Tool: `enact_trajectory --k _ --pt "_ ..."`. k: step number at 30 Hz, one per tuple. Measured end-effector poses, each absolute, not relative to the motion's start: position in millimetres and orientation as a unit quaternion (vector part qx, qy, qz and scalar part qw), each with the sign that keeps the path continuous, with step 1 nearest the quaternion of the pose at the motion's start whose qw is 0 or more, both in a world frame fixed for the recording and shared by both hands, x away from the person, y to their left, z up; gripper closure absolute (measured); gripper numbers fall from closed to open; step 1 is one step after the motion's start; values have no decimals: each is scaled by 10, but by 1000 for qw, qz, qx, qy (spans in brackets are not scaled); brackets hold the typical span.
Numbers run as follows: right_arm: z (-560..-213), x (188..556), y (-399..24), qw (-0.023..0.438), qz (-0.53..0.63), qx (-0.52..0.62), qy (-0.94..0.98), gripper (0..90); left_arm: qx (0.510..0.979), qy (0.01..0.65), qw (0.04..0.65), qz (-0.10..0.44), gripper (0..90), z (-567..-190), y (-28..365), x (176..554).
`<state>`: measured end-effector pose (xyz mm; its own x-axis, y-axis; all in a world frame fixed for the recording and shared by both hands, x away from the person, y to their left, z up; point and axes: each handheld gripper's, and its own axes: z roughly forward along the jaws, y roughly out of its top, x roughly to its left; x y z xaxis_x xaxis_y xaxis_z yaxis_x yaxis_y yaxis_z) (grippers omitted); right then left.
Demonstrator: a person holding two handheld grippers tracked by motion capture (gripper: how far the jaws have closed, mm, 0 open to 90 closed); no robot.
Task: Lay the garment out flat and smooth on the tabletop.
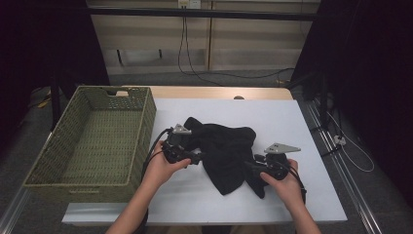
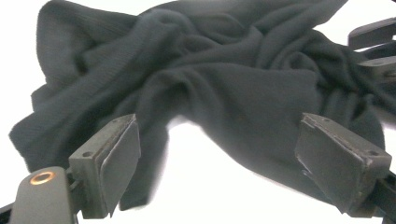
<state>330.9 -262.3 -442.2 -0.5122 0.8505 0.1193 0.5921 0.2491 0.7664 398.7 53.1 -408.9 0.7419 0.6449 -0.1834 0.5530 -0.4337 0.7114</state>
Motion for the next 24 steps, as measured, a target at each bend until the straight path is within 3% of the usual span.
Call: enact_trajectory --k 3,8,13,19,24 --pt "-4448 3320 -2611 154 406 452 780 798 847 345 401 51 156 -4101 479 3940" --pt "-4335 3327 -2746 155 446 468 747 821 854 334 397 47 176 -4160 390 3886" --pt "-4222 3294 -3009 185 472 495 706 831 867 323 378 42 190 -4301 288 3858" --pt "-4304 3296 -3273 211 445 527 692 846 871 324 366 37 220 -4420 206 3851" --pt "-4356 3300 -3290 209 440 529 695 841 876 318 360 28 318 -4479 103 3819"
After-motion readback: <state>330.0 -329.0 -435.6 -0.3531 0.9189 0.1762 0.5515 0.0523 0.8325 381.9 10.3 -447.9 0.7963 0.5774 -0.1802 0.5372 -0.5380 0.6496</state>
